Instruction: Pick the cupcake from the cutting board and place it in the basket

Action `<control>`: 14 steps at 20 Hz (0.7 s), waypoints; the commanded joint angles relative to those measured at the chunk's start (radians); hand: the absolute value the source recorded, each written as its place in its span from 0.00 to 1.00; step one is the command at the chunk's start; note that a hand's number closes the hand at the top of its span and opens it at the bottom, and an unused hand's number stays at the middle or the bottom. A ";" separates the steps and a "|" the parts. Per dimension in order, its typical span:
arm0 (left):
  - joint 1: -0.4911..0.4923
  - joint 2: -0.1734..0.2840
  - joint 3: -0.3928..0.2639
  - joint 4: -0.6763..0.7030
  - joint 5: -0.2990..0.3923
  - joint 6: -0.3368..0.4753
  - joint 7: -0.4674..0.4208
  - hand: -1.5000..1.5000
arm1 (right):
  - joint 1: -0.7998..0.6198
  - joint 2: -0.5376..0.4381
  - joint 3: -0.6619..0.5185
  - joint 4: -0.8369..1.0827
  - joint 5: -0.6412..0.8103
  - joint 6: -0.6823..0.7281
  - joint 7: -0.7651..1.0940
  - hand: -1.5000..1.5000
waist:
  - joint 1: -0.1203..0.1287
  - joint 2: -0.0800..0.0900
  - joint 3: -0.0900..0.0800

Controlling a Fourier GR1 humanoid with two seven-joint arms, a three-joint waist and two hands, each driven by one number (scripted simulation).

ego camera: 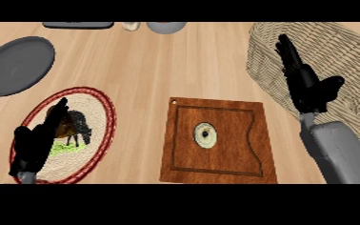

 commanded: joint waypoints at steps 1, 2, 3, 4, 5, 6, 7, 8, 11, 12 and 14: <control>-0.061 -0.039 -0.002 -0.023 -0.037 0.030 0.004 0.50 | 0.046 0.046 0.026 -0.113 0.052 -0.068 0.036 1.00 | -0.025 0.029 0.001; -0.037 0.006 0.005 -0.110 -0.006 -0.027 -0.023 0.50 | 0.007 0.039 -0.006 -0.093 0.033 -0.092 0.074 1.00 | -0.018 0.027 0.002; -0.055 -0.006 -0.010 -0.133 -0.015 -0.032 -0.068 0.50 | 0.047 0.065 0.041 -0.124 0.085 -0.145 0.063 1.00 | -0.023 0.025 0.001; -0.122 0.010 0.000 -0.147 -0.018 -0.032 -0.058 0.50 | 0.077 0.083 0.049 -0.132 0.094 -0.175 0.059 1.00 | -0.035 0.024 0.001; -0.145 0.000 -0.016 -0.191 -0.031 -0.023 -0.059 0.50 | 0.103 0.069 0.037 -0.168 0.081 -0.177 0.080 1.00 | -0.046 0.019 0.001; -0.197 -0.023 -0.034 -0.192 -0.043 -0.017 -0.074 0.50 | 0.130 0.087 0.050 -0.205 0.100 -0.215 0.078 1.00 | -0.076 0.016 0.001; -0.179 -0.041 -0.078 -0.201 -0.034 -0.050 -0.059 0.50 | 0.030 0.018 0.236 -0.205 0.282 -0.087 -0.064 1.00 | -0.030 0.018 -0.001; -0.169 -0.042 -0.075 -0.212 -0.023 -0.059 -0.059 0.50 | 0.068 0.209 0.284 -0.228 0.280 -0.226 -0.076 1.00 | -0.017 0.023 0.001; -0.194 -0.054 -0.079 -0.193 -0.025 -0.070 -0.063 0.50 | 0.059 0.357 0.421 -0.127 0.469 -0.428 -0.018 0.00 | -0.012 0.029 -0.001; -0.207 -0.030 -0.049 -0.190 -0.002 -0.093 -0.065 0.50 | 0.070 0.373 0.462 -0.099 0.492 -0.521 -0.013 0.00 | -0.006 0.030 0.000; -0.200 -0.046 -0.077 -0.172 -0.032 -0.082 -0.068 0.50 | 0.040 0.377 0.500 -0.064 0.599 -0.647 0.135 0.00 | -0.015 0.027 -0.002</control>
